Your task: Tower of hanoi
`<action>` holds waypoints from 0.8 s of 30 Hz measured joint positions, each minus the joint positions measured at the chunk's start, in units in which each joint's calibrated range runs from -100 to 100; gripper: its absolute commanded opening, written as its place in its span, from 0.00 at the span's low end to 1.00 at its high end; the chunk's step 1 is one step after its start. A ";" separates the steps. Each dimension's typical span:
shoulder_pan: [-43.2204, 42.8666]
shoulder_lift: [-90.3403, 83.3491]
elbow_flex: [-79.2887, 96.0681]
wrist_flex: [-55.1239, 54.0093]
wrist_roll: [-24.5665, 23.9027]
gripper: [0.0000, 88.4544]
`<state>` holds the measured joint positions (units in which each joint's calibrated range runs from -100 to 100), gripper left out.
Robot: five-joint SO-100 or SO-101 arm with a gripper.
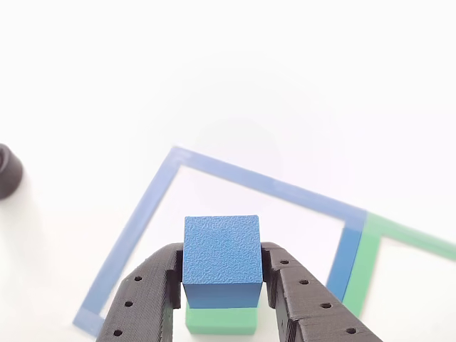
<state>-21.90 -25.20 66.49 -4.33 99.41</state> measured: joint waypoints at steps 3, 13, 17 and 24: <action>0.49 4.22 0.52 -6.66 0.00 0.04; 0.57 14.69 1.57 -20.39 0.00 0.04; 0.57 17.14 2.26 -23.76 0.00 0.04; 1.31 19.33 3.13 -26.89 0.00 0.04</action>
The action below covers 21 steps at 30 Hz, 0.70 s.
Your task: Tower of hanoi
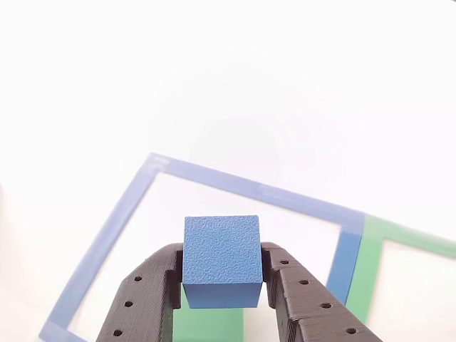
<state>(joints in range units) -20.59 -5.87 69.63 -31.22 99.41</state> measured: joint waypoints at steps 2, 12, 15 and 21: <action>0.00 0.00 0.35 -0.32 0.00 0.04; -0.33 3.97 0.78 -4.09 0.00 0.04; -0.33 5.57 0.70 -5.22 0.00 0.04; -0.98 7.60 0.70 -7.54 0.00 0.04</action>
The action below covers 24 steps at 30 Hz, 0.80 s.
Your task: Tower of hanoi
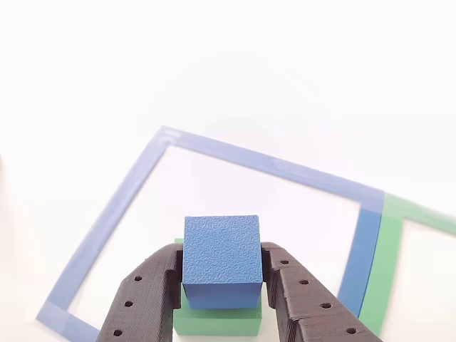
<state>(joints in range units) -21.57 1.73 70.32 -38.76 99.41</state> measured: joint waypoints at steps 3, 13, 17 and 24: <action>-0.25 0.34 0.00 -0.48 0.00 0.04; -0.57 3.12 -1.83 -1.93 0.00 0.06; -0.57 3.80 -2.18 -2.33 0.00 0.14; -0.57 3.80 -2.26 -2.41 0.00 0.22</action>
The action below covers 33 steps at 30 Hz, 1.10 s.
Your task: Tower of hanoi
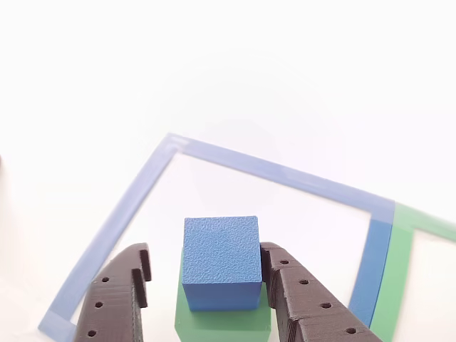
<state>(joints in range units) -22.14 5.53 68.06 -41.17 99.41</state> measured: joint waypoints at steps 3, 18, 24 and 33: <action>0.00 0.00 0.00 -0.24 0.00 0.23; 0.08 -13.76 -0.35 13.48 0.00 0.18; 2.54 -28.37 -4.70 36.36 0.00 0.08; 5.98 -38.58 -21.58 73.84 0.00 0.01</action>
<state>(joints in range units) -16.17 -33.05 46.48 32.66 99.41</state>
